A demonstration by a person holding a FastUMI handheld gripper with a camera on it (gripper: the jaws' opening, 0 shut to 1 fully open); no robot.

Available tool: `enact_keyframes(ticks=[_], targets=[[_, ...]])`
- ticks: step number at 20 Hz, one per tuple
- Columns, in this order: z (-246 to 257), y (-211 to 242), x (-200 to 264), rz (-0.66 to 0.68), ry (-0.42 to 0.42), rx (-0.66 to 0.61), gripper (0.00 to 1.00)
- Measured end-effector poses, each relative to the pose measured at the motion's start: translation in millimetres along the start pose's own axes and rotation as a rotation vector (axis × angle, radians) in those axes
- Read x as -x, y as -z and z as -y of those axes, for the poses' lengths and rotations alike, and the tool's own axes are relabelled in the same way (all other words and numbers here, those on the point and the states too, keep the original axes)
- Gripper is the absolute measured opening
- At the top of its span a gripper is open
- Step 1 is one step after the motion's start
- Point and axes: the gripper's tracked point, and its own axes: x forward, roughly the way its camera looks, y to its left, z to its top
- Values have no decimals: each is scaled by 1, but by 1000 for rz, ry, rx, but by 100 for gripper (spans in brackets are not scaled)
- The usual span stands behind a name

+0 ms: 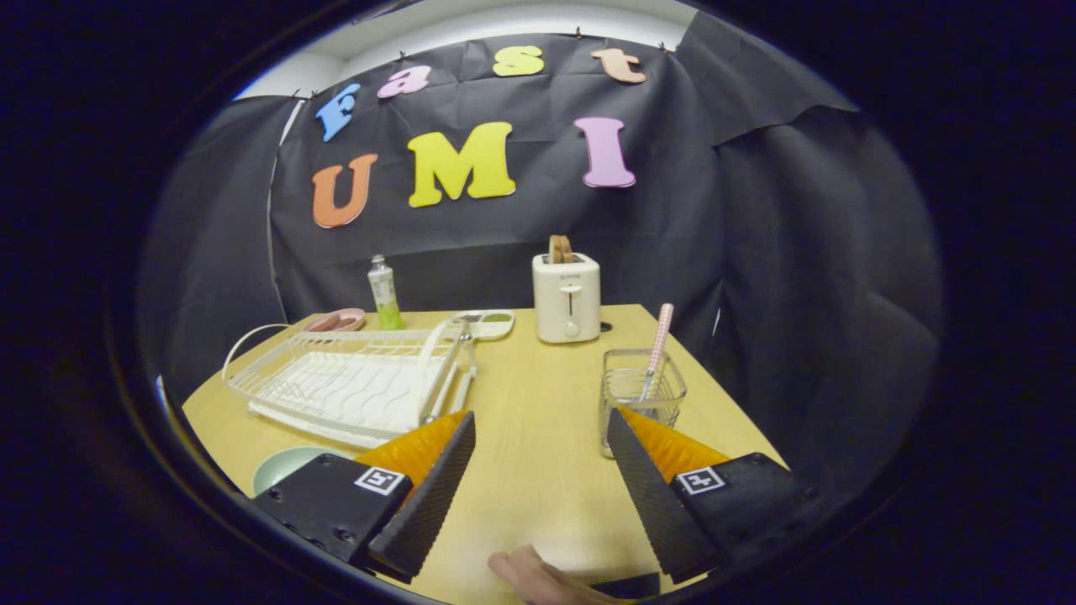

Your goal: Take the plate from the dish rack, then take the spoon from the basket and place it into the plate.

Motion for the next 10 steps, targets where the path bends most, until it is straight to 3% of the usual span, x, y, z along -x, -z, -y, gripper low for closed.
enact_keyframes(ticks=[6,10], targets=[[54,-43,-69,4,82,28,100],[72,-55,-108,-33,98,-30,100]])
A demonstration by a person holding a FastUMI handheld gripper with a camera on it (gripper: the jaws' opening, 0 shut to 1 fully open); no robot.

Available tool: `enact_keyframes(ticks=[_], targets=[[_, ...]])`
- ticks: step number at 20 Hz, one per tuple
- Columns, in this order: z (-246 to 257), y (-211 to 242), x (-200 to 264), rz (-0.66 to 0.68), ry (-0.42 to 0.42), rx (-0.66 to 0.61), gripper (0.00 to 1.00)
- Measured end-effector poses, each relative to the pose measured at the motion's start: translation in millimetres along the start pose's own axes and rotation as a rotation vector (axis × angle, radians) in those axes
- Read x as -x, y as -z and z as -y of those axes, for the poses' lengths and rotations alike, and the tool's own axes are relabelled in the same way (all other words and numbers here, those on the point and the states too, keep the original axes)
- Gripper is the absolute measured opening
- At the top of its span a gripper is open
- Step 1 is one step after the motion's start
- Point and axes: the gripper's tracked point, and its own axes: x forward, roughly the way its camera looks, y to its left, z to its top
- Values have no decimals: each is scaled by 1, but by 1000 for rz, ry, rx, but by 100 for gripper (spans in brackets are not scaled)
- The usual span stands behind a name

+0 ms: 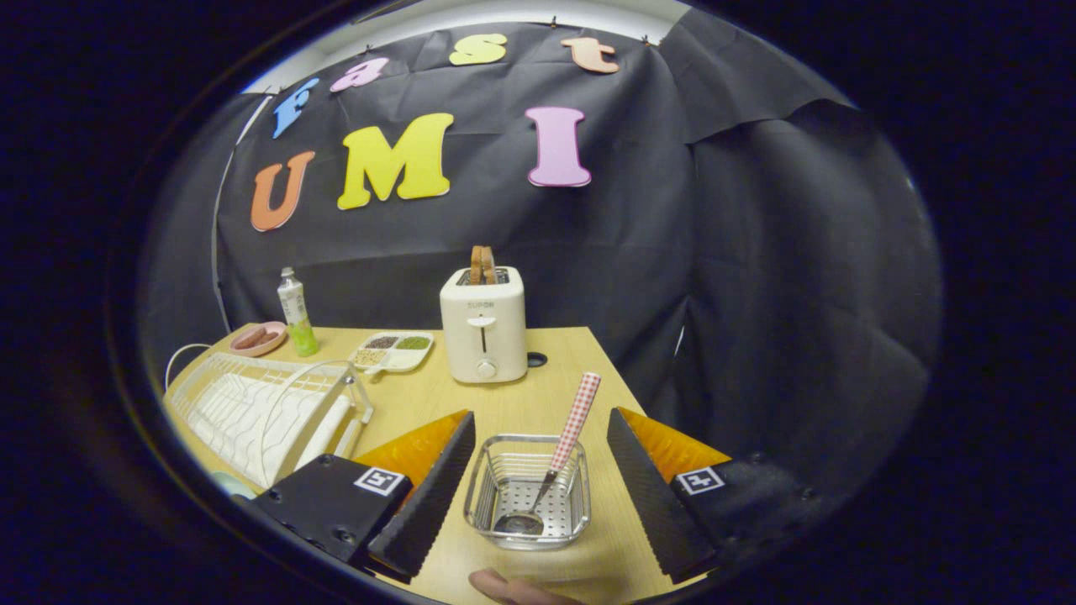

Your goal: Take the plate from the dish rack, then take the spoon from the basket and place it into the plate.

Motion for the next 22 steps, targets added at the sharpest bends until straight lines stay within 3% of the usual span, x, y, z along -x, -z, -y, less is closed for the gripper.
enact_keyframes(ticks=[2,4,8,9,10,12,15,22], targets=[[1,-5,-17,-22,-29,-57,98],[-2,-10,-29,-35,-50,-152,83],[6,9,-52,-108,13,-129,56],[4,7,-50,-109,7,-130,33],[-3,0,-45,-81,-20,-143,21],[-11,-24,-23,34,-53,-119,16],[-16,-65,14,192,-28,-87,14],[-65,-117,122,347,-47,36,14]])
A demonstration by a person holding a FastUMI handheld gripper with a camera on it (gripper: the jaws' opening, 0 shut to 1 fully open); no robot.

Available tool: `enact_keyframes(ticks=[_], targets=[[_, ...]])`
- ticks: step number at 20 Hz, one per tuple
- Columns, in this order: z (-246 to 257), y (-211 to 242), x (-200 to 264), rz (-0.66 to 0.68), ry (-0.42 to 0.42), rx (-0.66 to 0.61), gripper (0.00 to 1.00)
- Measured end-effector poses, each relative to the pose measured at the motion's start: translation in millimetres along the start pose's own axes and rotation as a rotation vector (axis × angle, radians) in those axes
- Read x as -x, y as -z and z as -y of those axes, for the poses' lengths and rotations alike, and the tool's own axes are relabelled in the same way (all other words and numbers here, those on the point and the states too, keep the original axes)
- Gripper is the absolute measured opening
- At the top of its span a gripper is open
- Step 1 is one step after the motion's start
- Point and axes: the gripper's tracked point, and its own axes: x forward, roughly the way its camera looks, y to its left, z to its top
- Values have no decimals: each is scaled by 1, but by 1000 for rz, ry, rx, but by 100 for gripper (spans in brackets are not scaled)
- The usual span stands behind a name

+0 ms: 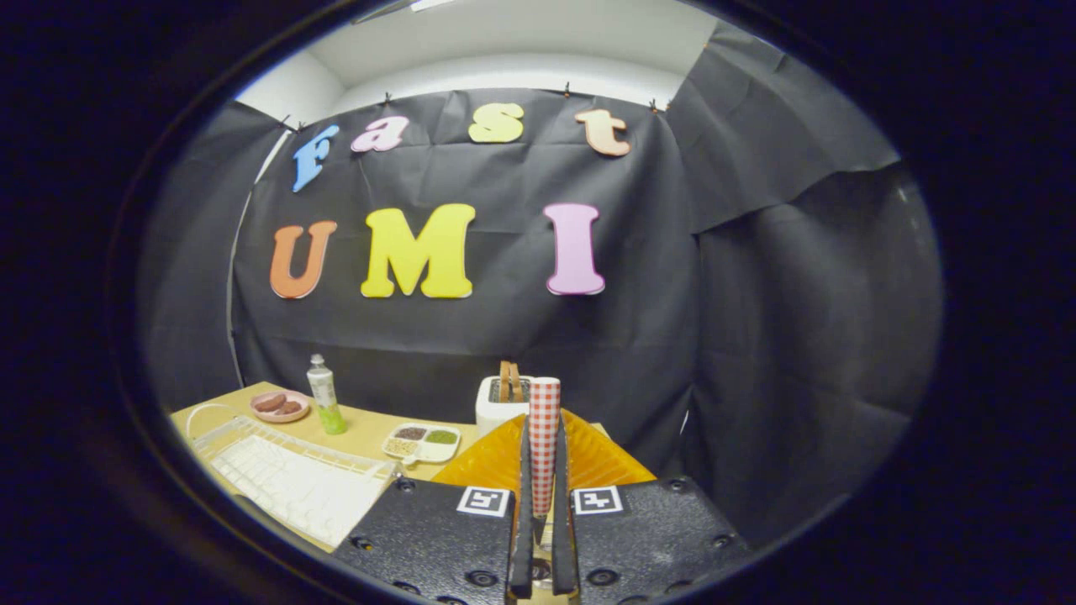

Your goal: Take the plate from the dish rack, then take the spoon from the basket and place it into the plate.

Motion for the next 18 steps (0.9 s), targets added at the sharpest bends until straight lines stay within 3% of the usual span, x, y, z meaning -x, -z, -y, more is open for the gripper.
enact_keyframes(ticks=[7,13,18], targets=[[-82,-53,98,68,-58,-70,14],[-169,-49,163,63,-127,-105,14],[-236,-9,208,72,-169,-108,15]])
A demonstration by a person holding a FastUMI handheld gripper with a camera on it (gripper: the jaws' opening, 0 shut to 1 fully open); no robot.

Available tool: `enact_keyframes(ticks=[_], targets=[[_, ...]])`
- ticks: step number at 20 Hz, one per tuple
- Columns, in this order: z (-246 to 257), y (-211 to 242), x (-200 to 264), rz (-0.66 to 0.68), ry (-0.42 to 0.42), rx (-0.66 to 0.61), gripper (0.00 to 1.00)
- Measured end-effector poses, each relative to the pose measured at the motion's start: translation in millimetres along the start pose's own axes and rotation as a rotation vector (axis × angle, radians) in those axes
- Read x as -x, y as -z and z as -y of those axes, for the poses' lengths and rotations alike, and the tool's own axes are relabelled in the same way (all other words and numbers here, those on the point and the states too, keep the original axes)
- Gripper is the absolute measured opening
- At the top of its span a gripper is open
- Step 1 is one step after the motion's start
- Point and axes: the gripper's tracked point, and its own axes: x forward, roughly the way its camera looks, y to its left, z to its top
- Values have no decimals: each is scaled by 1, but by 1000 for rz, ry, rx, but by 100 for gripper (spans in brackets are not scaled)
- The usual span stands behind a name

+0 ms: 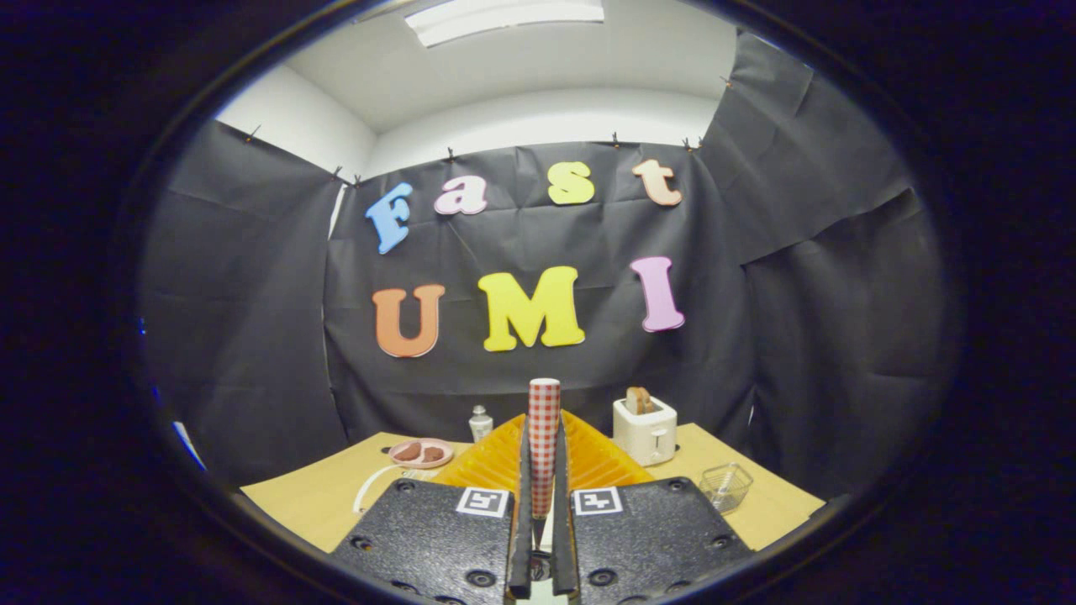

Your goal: Take the plate from the dish rack, then take the spoon from the basket and place it into the plate.

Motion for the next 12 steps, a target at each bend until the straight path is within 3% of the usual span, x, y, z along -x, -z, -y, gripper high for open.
enact_keyframes(ticks=[6,12], targets=[[-40,70,19,29,-35,56,17],[-32,143,11,55,-6,53,17]])
